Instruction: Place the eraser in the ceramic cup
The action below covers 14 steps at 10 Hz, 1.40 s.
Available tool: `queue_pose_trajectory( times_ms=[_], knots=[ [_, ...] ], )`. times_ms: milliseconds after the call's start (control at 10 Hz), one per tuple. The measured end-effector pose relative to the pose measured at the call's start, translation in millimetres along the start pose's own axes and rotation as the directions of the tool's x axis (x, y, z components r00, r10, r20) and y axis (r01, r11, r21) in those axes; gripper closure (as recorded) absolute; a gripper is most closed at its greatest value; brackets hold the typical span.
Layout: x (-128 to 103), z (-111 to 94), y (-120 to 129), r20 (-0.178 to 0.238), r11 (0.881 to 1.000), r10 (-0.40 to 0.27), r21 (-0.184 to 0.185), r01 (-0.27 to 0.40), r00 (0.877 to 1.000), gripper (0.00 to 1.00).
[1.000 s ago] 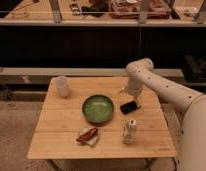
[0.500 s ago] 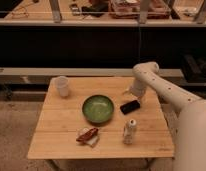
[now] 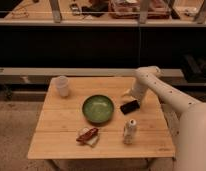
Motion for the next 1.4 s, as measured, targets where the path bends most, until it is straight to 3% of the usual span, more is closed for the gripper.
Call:
queue_pose_trajectory(
  times_ms=[400, 600, 900, 1200, 1400],
  knots=[
    [-2.7, 15.8, 9.2, 0.028, 0.999, -0.024, -0.039, 0.025, 0.999, 0.23],
    [-3.6, 20.7, 5.2, 0.032, 0.998, -0.042, -0.051, 0.044, 0.999, 0.41],
    [-22.3, 21.9, -13.5, 0.117, 0.997, -0.080, 0.002, 0.081, 0.990, 0.74],
    [-28.6, 12.5, -25.9, 0.163, 0.993, -0.118, 0.041, 0.113, 0.980, 0.98],
    [-17.3, -8.5, -25.5, 0.153, 0.993, -0.115, 0.026, 0.112, 0.982, 1.00]
  ],
)
